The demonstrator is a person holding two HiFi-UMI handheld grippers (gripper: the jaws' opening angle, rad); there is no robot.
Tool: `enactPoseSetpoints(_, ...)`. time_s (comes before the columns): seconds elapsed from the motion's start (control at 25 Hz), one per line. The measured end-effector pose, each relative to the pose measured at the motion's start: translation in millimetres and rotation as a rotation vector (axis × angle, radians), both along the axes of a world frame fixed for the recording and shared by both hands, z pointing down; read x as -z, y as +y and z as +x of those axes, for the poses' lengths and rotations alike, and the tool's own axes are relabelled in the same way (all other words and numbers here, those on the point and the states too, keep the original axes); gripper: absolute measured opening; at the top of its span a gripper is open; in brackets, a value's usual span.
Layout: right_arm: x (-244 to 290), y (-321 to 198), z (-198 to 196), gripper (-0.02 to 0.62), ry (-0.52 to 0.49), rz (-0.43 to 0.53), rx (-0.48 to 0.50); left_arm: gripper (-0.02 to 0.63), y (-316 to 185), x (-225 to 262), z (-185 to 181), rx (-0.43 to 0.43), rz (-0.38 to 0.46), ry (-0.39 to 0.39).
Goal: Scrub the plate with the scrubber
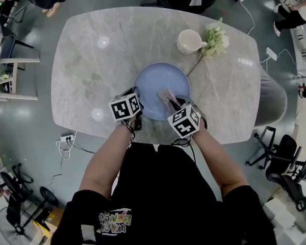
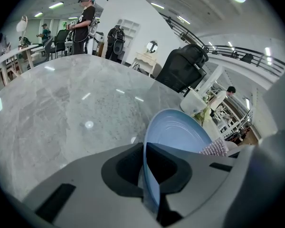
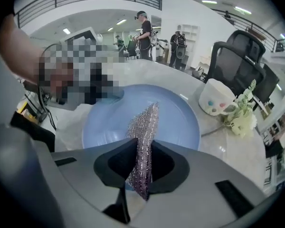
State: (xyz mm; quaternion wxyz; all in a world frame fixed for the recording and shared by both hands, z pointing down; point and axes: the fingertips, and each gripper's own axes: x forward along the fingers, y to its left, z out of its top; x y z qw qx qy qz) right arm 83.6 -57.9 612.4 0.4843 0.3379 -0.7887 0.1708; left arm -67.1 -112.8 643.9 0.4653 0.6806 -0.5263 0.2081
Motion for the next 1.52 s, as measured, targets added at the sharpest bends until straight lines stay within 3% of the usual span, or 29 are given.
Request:
enactPoseSetpoints(0.24,1,-23,25,0.071,0.144,0.100,0.066,0.035,-1,-1,0,-0.010,0.000,-0.001)
enactPoseSetpoints(0.52,0,-54,42,0.071,0.256,0.175,0.065,0.034,-1,-2,2,-0.030,-0.001,-0.004)
enactPoseSetpoints(0.88,1,-94,50,0.071,0.289,0.215,0.019,0.035,-2,-1,4,-0.066,0.003,-0.011)
enactPoseSetpoints(1.04,6,-108,52,0.072,0.225,0.210,-0.063,0.034,-2,-1,5,-0.069,-0.005,0.006)
enactPoseSetpoints(1.24,15,-113,56,0.072,0.002,0.151,-0.245,0.034,-3,1,4,-0.098,-0.006,0.030)
enactPoseSetpoints(1.36,28,-111,60,0.072,-0.115,0.155,-0.310,0.037,-4,3,3,-0.131,0.017,-0.024)
enactPoseSetpoints(1.52,47,-108,66,0.072,-0.246,0.188,-0.350,0.049,-8,15,0,-0.168,0.112,-0.116)
